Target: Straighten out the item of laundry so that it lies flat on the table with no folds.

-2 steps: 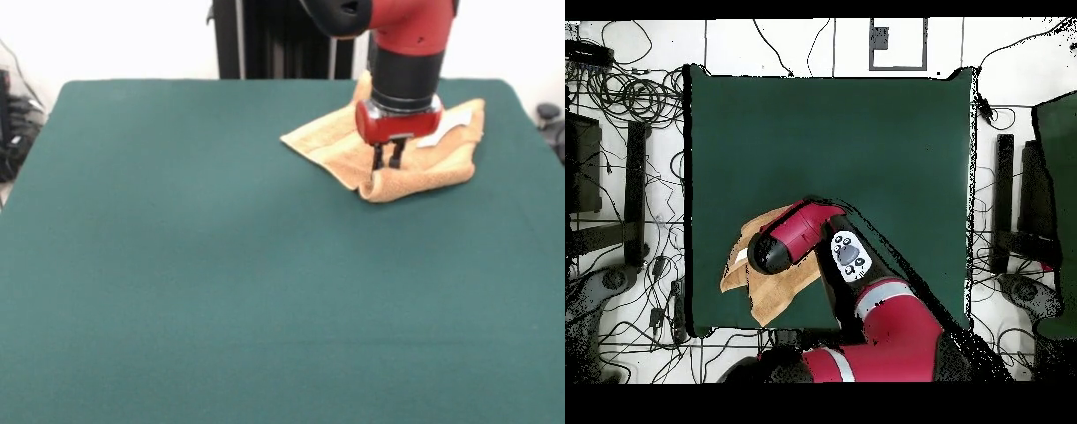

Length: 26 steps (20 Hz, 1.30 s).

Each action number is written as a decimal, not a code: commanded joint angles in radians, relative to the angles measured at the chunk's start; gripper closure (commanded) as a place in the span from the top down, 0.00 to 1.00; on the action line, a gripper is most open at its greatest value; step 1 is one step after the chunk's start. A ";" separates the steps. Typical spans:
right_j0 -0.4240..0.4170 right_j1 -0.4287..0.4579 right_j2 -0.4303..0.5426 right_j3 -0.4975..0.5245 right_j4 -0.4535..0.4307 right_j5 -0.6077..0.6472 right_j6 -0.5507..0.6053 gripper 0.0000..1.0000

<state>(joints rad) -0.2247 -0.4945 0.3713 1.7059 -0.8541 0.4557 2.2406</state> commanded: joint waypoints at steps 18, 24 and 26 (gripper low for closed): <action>-0.337 -0.265 0.255 0.183 0.250 0.366 -0.357 0.00; -0.383 -0.336 0.286 0.211 0.280 0.328 -0.282 0.00; -0.386 -0.321 0.285 0.201 0.277 0.321 -0.267 0.00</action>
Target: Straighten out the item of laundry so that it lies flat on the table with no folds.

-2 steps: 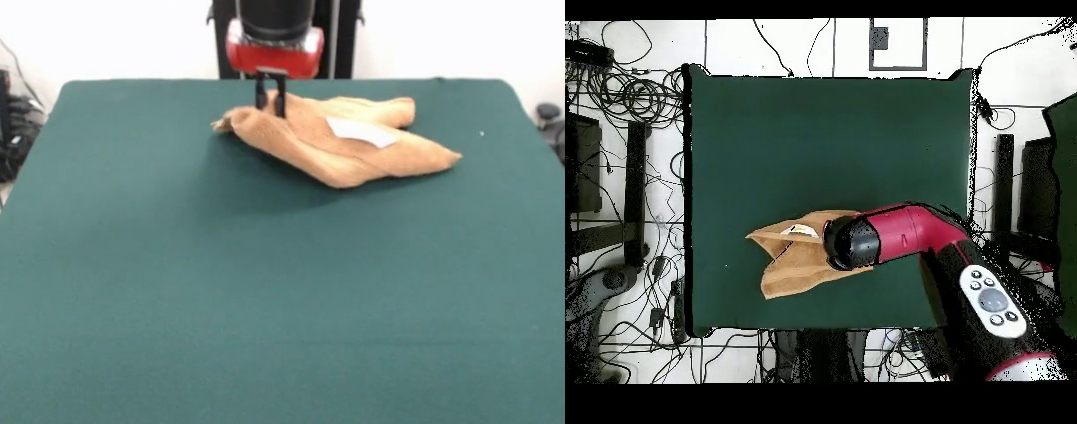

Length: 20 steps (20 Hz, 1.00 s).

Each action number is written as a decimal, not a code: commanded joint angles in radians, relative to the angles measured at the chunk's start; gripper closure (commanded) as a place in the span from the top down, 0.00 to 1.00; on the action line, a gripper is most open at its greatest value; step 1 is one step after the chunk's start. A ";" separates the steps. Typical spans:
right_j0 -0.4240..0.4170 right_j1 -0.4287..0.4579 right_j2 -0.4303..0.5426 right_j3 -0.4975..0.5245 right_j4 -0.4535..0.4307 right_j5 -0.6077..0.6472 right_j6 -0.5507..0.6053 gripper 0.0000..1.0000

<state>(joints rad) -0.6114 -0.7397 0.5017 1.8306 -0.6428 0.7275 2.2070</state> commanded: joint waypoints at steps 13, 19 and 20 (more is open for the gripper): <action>0.125 0.082 0.005 -0.088 -0.073 -0.118 -0.003 0.00; 0.166 0.120 -0.026 -0.135 -0.089 -0.088 -0.010 0.00; 0.175 0.121 -0.034 -0.138 -0.097 -0.082 -0.010 0.00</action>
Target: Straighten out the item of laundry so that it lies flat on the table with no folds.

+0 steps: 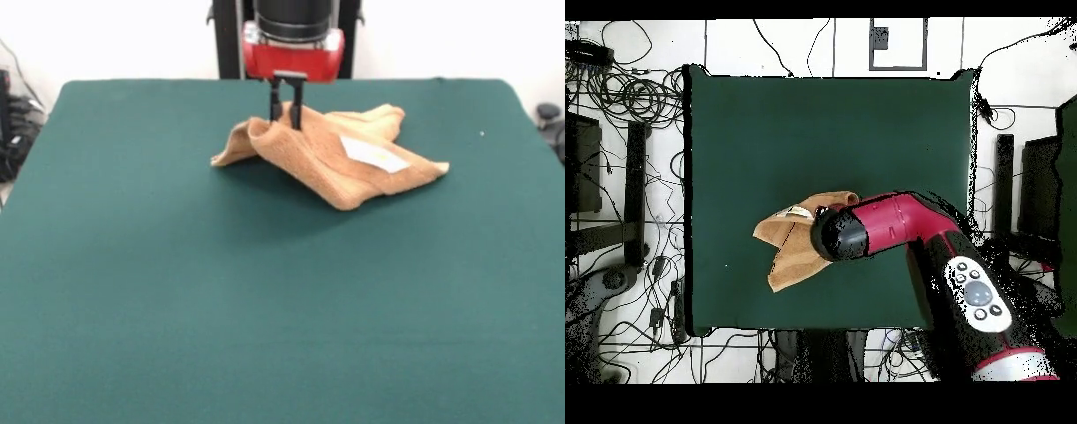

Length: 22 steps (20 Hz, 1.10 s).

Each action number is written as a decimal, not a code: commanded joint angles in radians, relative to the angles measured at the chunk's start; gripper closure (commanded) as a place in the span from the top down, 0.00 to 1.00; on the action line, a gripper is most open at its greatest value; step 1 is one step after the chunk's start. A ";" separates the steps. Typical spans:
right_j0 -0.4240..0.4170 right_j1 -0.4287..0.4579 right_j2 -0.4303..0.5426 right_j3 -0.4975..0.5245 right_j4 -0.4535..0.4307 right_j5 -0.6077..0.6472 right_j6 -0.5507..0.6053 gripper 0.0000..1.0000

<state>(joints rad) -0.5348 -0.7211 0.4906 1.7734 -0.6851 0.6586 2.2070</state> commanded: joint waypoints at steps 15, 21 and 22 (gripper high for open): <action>0.156 0.134 -0.035 -0.161 -0.071 0.277 -0.209 0.00; 0.065 0.226 0.054 -0.218 0.055 0.483 -0.387 0.00; 0.061 0.238 0.062 -0.235 0.069 0.515 -0.399 0.00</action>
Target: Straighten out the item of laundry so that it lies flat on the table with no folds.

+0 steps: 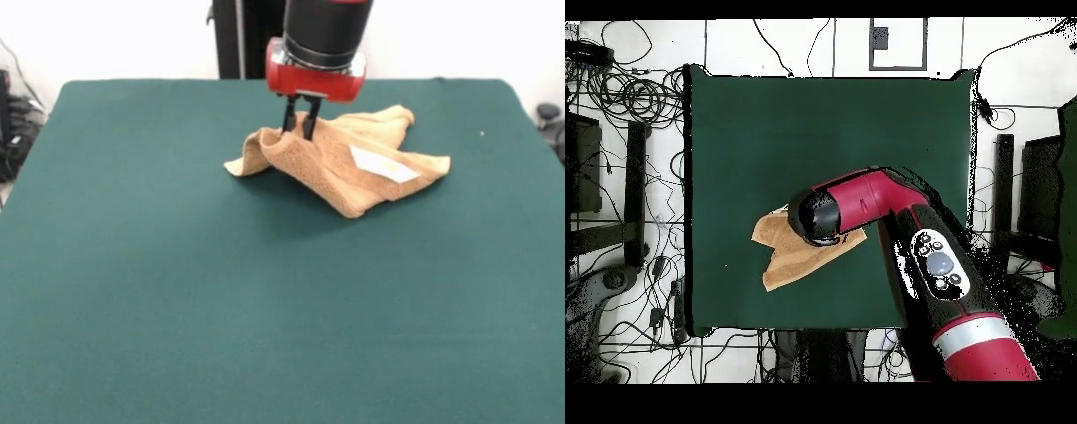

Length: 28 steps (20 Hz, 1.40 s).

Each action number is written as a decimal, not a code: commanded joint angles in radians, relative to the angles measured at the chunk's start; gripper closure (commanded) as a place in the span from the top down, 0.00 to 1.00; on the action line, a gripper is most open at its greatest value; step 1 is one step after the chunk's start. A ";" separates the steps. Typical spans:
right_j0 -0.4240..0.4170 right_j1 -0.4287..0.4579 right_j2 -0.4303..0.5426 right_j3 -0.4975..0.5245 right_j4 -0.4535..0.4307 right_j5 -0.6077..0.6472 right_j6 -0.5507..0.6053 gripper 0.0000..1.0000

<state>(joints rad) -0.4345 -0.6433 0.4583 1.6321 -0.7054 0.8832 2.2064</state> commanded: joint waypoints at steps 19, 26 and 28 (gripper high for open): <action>-0.112 0.302 0.160 -0.337 0.034 0.420 -0.573 0.00; -0.116 0.316 0.163 -0.396 0.076 0.427 -0.622 0.00; -0.115 0.317 0.164 -0.406 0.087 0.419 -0.626 0.00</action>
<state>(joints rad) -0.5604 -0.3446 0.5192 1.3069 -0.6408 1.2362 1.9081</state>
